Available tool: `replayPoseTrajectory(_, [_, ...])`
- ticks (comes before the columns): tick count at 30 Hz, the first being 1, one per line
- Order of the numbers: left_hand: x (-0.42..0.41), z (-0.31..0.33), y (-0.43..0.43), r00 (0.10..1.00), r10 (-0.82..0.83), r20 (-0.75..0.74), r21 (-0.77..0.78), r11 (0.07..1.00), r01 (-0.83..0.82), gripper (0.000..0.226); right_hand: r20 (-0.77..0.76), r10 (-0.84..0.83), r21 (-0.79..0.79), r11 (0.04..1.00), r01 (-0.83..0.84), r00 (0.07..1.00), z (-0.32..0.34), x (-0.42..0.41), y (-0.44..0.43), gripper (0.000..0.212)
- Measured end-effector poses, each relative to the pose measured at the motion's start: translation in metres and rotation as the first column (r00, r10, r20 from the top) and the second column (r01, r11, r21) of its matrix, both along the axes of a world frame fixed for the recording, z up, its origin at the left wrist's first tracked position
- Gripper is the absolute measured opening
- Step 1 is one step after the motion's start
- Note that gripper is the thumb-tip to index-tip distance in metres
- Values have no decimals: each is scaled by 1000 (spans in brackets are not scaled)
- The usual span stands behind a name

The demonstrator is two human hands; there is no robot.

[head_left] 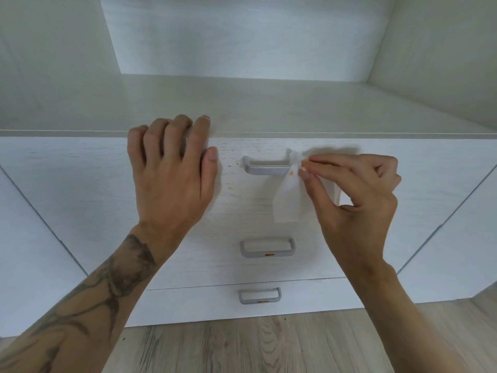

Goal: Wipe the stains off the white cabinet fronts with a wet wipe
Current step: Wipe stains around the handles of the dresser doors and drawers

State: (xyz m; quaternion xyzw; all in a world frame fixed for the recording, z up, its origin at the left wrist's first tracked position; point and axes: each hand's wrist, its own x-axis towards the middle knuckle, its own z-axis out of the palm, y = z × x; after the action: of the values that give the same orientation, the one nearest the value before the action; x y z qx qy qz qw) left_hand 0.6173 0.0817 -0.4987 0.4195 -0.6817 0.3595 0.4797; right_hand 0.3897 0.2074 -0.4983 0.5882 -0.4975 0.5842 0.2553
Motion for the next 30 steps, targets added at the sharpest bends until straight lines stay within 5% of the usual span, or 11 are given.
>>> replayPoseTrajectory(9, [2,0,2,1000,1,-2,-4,1000,-1,42,444,241,52,955,-293,863,-1,7,3,13])
replayPoseTrajectory(30, [2,-1,0,1000,-3,-5,-13,1000,3,40,317,227,114,955,-274,921,0,-7,7,22])
